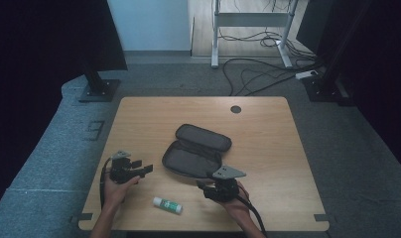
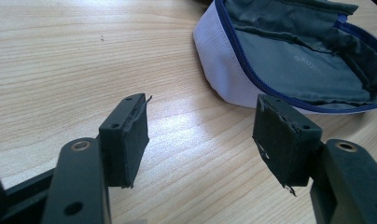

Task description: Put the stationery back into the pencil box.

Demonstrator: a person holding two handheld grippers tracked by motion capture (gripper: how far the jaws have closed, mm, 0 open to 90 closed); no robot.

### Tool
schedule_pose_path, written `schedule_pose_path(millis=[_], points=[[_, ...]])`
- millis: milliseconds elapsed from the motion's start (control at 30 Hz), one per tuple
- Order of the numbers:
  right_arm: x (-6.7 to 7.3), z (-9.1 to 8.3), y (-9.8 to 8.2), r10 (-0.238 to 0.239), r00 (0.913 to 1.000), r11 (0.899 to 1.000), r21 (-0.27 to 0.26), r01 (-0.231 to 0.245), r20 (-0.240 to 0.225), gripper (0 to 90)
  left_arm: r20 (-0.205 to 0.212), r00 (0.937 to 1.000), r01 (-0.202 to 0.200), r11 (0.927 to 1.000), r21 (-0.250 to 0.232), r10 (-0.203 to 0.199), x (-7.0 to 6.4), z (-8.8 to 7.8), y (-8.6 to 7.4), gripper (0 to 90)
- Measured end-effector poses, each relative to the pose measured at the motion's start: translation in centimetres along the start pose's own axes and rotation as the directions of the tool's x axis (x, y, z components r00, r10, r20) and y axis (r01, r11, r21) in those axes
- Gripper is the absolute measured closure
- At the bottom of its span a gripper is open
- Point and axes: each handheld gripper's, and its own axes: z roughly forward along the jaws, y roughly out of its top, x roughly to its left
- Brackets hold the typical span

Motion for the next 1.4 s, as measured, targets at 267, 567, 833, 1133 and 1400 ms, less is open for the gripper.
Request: schedule_pose_path(millis=[267, 567, 833, 1133, 1400], points=[[1.4, 0.6, 0.0, -0.027, 0.9992, 1.0, 0.006, 0.027, -0.031, 46.2, -0.007, 1.0, 0.0, 0.9998, 0.018, 0.0, 0.2, 0.3, -0.4, 35.4], [3.0, 1.0, 0.2, -0.044, 0.9966, 0.999, 0.004, 0.045, -0.07, 46.4, -0.009, 0.9999, 0.01, 0.9998, 0.018, -0.01, 0.4, 0.2, -0.7, 35.5], [4.2, 2.0, -0.1, -0.055, 0.9923, 0.998, 0.03, 0.059, -0.111, 46.5, -0.009, 0.9999, 0.01, 0.9995, 0.031, -0.01, 0.5, 0.5, -0.9, 35.5], [5.3, 3.2, -0.4, -0.058, 0.9877, 0.996, 0.052, 0.066, -0.146, 46.7, -0.009, 0.9999, 0.005, 0.9993, 0.036, -0.005, 0.5, 0.6, -0.9, 35.5], [6.7, 4.0, -0.5, -0.073, 0.9807, 0.994, 0.066, 0.086, -0.182, 46.9, -0.011, 0.9999, 0.009, 0.9994, 0.035, -0.008, 0.6, 0.5, -0.9, 35.5]])
